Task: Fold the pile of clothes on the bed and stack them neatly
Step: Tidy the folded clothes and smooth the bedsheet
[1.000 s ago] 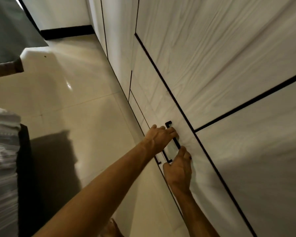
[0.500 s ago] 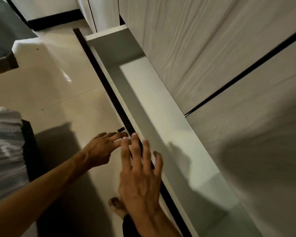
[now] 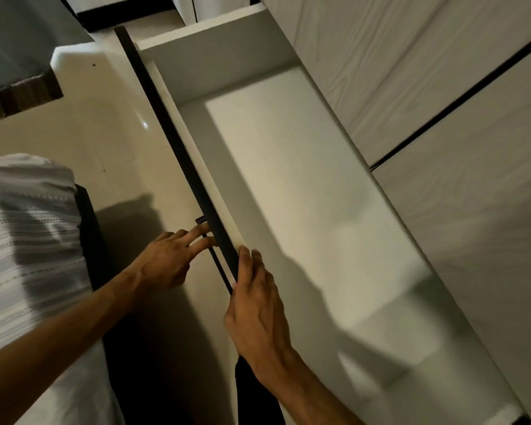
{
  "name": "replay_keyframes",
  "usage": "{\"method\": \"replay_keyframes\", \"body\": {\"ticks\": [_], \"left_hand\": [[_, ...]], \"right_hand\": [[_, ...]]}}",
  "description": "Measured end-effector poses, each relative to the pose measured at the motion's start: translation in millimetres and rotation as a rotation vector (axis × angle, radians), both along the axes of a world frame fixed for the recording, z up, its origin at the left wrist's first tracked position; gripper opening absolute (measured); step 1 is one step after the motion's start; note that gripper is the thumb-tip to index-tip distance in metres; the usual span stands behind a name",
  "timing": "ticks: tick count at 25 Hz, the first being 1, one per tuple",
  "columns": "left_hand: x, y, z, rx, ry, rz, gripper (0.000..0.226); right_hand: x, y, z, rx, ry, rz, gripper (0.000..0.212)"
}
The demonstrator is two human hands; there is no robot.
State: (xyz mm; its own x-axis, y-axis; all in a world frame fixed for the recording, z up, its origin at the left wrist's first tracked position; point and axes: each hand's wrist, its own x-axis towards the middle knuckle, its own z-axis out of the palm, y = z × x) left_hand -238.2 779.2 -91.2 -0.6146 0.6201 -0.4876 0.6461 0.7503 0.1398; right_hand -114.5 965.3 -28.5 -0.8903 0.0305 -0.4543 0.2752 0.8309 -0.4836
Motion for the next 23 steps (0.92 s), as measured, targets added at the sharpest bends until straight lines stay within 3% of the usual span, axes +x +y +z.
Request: {"method": "replay_keyframes", "body": {"ticks": [2,7,11,13,16,20,22,23], "left_hand": [[9.8,-15.9,9.9,-0.021,-0.013,0.034,0.084],[49.2,-98.2,41.8,0.200,0.270,0.043,0.095],[152.1,-223.4,68.5,0.311,0.459,0.259,0.050],[226.5,-293.4,84.6,0.343,0.472,0.520,0.049],[346.3,-389.1,103.3,0.373,0.459,1.010,0.069],[503.0,-469.7,74.6,0.380,0.449,1.793,0.088],[556.2,-471.2,45.4,0.535,0.304,2.270,0.113],[569.8,-462.8,32.7,0.677,0.160,2.482,0.113]], "right_hand": [[6.5,-19.6,5.6,0.001,0.031,0.002,0.091],[28.4,-75.5,2.7,0.019,0.079,0.019,0.090],[52.0,-120.5,3.6,0.045,0.185,0.024,0.079],[63.6,-142.2,2.7,0.053,0.213,0.024,0.077],[75.3,-178.5,-1.1,0.084,0.245,0.016,0.079],[80.7,-188.6,5.0,0.153,0.208,0.001,0.091],[91.7,-202.2,7.4,0.344,0.297,0.073,0.101],[97.6,-221.1,8.7,0.414,0.345,0.169,0.102]]}}
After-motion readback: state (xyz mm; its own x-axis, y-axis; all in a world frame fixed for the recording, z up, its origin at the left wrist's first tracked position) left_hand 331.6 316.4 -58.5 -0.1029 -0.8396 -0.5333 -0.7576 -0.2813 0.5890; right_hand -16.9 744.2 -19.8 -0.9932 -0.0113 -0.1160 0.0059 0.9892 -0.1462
